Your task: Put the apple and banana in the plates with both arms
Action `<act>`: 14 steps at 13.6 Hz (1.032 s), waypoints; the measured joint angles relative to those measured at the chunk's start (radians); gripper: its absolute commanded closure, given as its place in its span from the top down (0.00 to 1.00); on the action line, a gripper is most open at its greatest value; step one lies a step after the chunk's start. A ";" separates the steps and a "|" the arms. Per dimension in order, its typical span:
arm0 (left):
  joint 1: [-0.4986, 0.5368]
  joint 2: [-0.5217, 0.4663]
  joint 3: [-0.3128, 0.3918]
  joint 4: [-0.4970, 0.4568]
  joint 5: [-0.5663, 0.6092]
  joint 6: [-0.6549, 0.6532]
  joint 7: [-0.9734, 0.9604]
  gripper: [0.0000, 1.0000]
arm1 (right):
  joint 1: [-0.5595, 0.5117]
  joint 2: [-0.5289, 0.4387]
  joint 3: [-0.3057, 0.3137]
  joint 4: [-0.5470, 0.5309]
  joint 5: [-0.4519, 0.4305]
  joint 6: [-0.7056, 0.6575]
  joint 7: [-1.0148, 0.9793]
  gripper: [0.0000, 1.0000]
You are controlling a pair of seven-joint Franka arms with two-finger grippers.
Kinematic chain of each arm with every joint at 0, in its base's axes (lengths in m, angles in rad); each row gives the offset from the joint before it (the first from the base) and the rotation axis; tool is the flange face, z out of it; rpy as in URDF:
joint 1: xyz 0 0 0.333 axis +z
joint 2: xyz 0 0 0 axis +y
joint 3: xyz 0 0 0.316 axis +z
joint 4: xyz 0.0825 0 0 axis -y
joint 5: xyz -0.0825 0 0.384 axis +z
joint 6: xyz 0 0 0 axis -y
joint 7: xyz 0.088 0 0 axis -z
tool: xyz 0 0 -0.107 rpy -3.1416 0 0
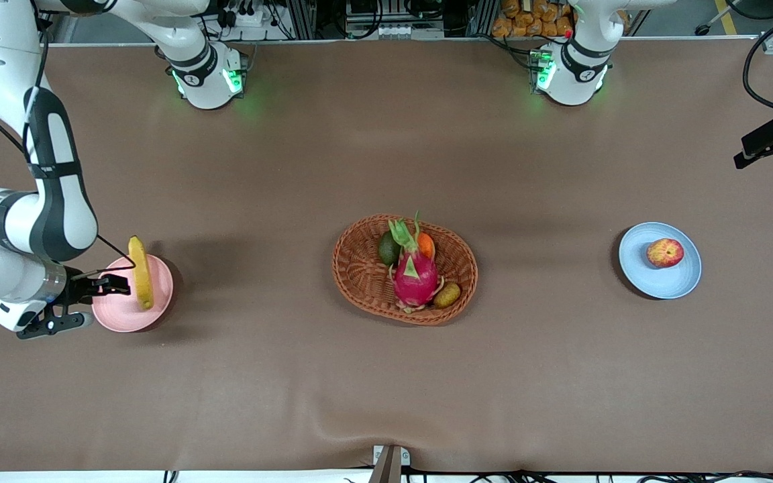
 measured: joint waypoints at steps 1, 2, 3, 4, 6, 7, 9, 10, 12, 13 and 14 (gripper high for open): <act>-0.001 0.000 -0.009 0.000 0.000 0.000 -0.016 1.00 | 0.014 -0.029 0.002 0.010 0.000 -0.031 0.032 1.00; -0.002 0.000 -0.016 0.001 0.000 0.000 -0.033 1.00 | 0.034 -0.070 0.002 0.017 0.000 -0.082 0.080 1.00; -0.004 0.000 -0.022 0.002 0.000 0.000 -0.043 1.00 | 0.051 -0.120 0.003 0.023 0.000 -0.149 0.129 1.00; -0.004 0.000 -0.028 0.003 0.000 0.000 -0.046 1.00 | 0.060 -0.169 0.003 0.024 -0.001 -0.203 0.158 1.00; -0.006 0.000 -0.033 0.005 0.000 0.000 -0.046 1.00 | 0.062 -0.269 0.001 0.024 -0.001 -0.274 0.176 1.00; -0.005 0.000 -0.033 0.005 0.000 0.000 -0.046 1.00 | 0.061 -0.316 -0.001 0.024 -0.006 -0.302 0.176 1.00; -0.005 0.000 -0.032 0.005 0.000 0.000 -0.046 1.00 | 0.059 -0.405 -0.002 0.024 -0.026 -0.356 0.176 1.00; -0.005 0.000 -0.031 0.005 0.000 0.000 -0.046 1.00 | 0.058 -0.443 -0.003 0.024 -0.033 -0.386 0.177 1.00; -0.003 0.000 -0.030 0.005 0.000 0.000 -0.046 1.00 | 0.054 -0.503 -0.007 0.031 -0.037 -0.463 0.205 1.00; -0.003 0.000 -0.030 0.005 0.000 0.000 -0.047 1.00 | 0.051 -0.519 -0.009 0.043 -0.038 -0.512 0.244 1.00; -0.003 0.001 -0.030 0.005 0.000 -0.001 -0.047 1.00 | 0.050 -0.527 -0.010 0.061 -0.039 -0.554 0.282 1.00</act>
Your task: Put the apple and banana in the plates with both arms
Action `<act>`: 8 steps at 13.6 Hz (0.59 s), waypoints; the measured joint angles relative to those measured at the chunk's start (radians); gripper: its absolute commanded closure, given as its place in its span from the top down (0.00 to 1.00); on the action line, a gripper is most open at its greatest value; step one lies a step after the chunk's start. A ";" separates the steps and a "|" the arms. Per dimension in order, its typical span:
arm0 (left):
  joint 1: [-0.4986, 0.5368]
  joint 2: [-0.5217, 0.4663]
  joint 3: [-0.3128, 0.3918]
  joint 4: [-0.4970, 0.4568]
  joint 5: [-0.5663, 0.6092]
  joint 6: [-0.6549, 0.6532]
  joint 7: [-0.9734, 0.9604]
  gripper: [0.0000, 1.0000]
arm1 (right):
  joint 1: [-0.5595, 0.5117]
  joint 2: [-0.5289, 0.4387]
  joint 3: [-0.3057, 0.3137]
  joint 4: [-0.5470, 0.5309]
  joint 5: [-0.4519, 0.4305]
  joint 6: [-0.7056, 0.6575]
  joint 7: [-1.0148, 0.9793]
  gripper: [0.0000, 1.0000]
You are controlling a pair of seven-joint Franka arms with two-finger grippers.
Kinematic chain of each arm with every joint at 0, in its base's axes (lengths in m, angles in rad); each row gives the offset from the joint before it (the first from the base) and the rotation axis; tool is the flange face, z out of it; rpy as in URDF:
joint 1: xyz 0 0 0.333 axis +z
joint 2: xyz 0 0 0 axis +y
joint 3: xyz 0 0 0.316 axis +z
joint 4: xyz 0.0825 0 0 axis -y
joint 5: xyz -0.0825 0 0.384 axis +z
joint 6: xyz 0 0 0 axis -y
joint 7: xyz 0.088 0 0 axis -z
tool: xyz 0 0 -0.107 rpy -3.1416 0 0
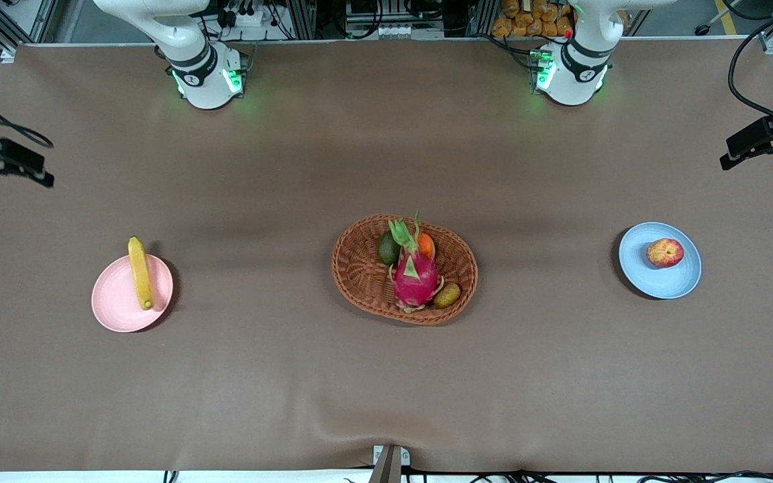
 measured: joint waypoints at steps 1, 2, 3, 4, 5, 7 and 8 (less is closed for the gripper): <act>0.000 0.001 0.000 0.000 0.000 0.000 -0.001 1.00 | 0.000 -0.002 0.000 0.016 0.000 -0.022 0.032 1.00; 0.000 0.001 0.000 0.000 0.000 0.000 -0.002 1.00 | 0.000 -0.002 0.001 0.025 -0.001 -0.033 0.064 1.00; 0.000 0.001 0.000 0.001 0.005 0.000 -0.002 1.00 | 0.000 -0.002 0.002 0.027 -0.001 -0.043 0.095 1.00; 0.000 0.001 -0.002 0.001 0.016 0.000 0.001 1.00 | 0.000 -0.002 0.002 0.028 -0.001 -0.049 0.117 1.00; 0.000 0.001 -0.003 0.001 0.026 0.000 0.008 1.00 | 0.000 -0.002 0.002 0.028 -0.005 -0.050 0.126 1.00; 0.000 0.001 -0.003 0.001 0.033 0.000 0.019 1.00 | -0.002 -0.002 0.001 0.033 -0.038 -0.046 0.126 1.00; 0.000 0.001 -0.003 0.001 0.033 0.000 0.021 1.00 | -0.005 -0.002 0.001 0.034 -0.049 -0.041 0.124 1.00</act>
